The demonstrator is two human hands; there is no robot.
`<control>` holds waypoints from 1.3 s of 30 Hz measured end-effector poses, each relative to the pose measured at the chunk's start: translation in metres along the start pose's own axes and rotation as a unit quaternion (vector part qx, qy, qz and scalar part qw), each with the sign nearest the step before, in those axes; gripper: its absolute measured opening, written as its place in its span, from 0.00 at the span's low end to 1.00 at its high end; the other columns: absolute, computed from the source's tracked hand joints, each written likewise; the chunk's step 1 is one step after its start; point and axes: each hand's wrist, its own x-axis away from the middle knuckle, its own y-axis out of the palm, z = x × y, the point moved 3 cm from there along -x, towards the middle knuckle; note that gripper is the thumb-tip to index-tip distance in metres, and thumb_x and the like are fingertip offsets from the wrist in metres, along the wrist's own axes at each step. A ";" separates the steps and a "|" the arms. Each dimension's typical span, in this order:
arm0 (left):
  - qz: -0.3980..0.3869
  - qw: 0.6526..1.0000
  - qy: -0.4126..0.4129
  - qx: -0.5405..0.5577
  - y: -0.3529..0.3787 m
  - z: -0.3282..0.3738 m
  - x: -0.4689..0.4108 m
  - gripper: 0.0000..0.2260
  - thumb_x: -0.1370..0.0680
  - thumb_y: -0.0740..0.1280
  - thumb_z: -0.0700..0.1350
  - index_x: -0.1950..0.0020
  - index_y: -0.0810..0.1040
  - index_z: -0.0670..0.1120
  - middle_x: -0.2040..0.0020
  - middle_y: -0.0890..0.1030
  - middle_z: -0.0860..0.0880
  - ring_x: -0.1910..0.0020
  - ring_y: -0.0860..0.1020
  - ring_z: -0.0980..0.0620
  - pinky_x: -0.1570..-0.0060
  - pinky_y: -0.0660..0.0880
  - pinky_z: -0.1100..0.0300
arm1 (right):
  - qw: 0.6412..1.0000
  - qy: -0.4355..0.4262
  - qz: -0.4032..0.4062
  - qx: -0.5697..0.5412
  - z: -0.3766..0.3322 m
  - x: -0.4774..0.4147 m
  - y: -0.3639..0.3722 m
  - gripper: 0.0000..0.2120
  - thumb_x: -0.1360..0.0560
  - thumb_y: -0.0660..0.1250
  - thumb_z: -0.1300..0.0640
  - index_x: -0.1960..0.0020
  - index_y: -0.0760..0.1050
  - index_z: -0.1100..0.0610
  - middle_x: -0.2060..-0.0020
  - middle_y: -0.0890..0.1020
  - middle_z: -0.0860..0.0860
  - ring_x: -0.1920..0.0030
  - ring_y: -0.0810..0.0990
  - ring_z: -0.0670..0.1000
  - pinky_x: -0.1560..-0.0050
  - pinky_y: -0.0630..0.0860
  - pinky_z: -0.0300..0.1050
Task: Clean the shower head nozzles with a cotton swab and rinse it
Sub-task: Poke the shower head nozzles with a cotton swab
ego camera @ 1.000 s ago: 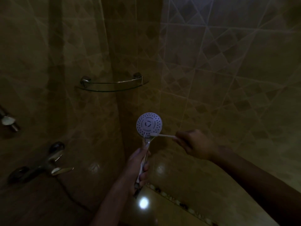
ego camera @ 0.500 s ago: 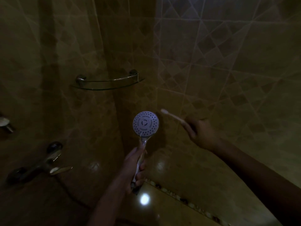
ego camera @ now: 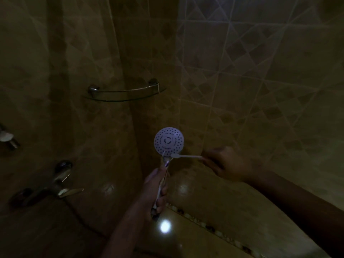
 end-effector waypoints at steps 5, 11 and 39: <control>0.019 1.000 -0.001 -0.011 -0.001 -0.003 0.004 0.13 0.22 0.63 0.58 0.46 0.72 0.50 0.73 0.67 0.50 0.85 0.61 0.56 0.81 0.61 0.71 | 0.975 0.120 0.161 0.093 0.024 -0.005 -0.006 0.17 0.20 0.55 0.46 0.58 0.75 0.54 0.72 0.77 0.50 0.75 0.77 0.51 0.75 0.72 0.44; 0.029 0.999 0.008 -0.021 -0.001 -0.002 0.007 0.10 0.20 0.62 0.55 0.47 0.73 0.50 0.74 0.67 0.50 0.85 0.62 0.56 0.82 0.61 0.71 | 1.000 -0.016 0.006 0.001 -0.002 0.002 0.005 0.07 0.19 0.63 0.54 0.56 0.76 0.52 0.70 0.77 0.47 0.73 0.75 0.44 0.73 0.70 0.35; 0.031 0.998 0.018 -0.059 0.003 0.008 0.005 0.08 0.21 0.62 0.59 0.48 0.75 0.57 0.74 0.69 0.53 0.82 0.63 0.56 0.77 0.59 0.67 | 0.999 -0.048 -0.005 0.005 -0.004 -0.025 -0.006 0.11 0.19 0.61 0.52 0.56 0.78 0.54 0.71 0.77 0.47 0.74 0.76 0.43 0.74 0.73 0.39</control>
